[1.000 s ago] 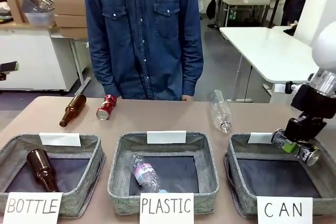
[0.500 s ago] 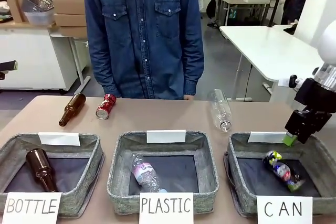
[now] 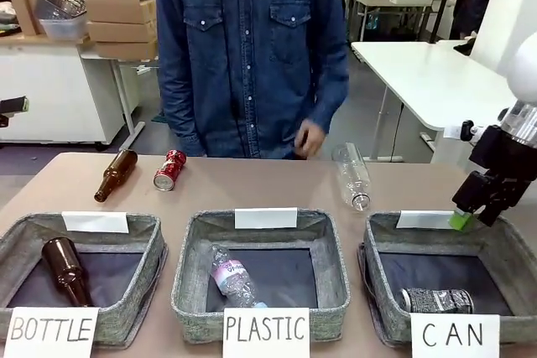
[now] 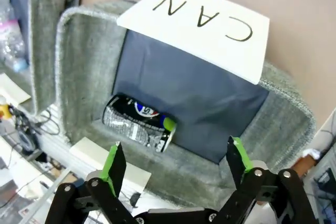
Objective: Sort the can waste into the basket.
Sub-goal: Pick up the can waste from the table and place it in the right Fabric basket.
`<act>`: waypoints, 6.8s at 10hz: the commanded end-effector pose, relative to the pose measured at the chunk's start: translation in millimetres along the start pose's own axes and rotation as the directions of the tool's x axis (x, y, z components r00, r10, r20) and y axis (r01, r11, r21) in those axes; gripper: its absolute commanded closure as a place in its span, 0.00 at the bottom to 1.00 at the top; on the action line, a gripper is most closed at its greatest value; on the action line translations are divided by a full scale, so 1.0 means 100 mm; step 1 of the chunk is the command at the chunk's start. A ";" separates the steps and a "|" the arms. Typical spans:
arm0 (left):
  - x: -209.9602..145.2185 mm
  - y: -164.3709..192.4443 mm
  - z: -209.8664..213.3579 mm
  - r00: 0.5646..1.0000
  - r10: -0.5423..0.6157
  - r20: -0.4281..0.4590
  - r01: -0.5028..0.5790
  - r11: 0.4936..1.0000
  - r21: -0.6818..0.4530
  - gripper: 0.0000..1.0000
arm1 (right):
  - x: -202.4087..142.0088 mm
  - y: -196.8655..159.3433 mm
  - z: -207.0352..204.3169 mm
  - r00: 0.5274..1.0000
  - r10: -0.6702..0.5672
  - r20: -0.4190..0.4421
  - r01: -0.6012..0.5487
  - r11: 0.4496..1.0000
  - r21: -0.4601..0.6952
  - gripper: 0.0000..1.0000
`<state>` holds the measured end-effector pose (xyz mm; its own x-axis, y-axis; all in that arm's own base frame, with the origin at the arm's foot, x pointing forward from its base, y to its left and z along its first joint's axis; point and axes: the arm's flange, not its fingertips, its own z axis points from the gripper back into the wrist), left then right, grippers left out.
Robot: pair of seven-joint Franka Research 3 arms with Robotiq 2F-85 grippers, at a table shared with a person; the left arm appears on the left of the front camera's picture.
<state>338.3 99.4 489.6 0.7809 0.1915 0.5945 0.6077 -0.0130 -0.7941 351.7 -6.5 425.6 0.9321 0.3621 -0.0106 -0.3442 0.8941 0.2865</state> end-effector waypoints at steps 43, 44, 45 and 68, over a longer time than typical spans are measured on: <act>0.99 1.55 -2.48 0.951 0.296 -0.091 0.062 0.105 0.993 0.00 | -0.19 -0.06 0.97 0.951 -0.169 0.260 -0.057 0.729 0.682 0.00; 1.03 1.72 -2.56 0.948 0.314 -0.057 0.034 0.080 0.996 0.00 | -0.19 -0.06 0.97 0.951 -0.169 0.260 -0.057 0.729 0.682 0.00; 1.05 1.85 -2.63 0.934 0.347 -0.085 0.045 0.122 0.991 0.00 | -0.19 -0.06 0.97 0.951 -0.169 0.260 -0.057 0.729 0.682 0.00; -0.54 0.74 0.47 0.996 -0.035 -0.079 0.037 0.999 0.026 0.00 | -0.19 -0.06 0.97 0.951 -0.169 0.260 -0.057 0.729 0.682 0.00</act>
<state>336.4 136.4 394.1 0.7697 0.1121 0.6285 0.6312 0.0136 -0.7755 347.2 -41.8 516.8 0.9789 0.1114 0.1714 -0.2036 0.4554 0.8667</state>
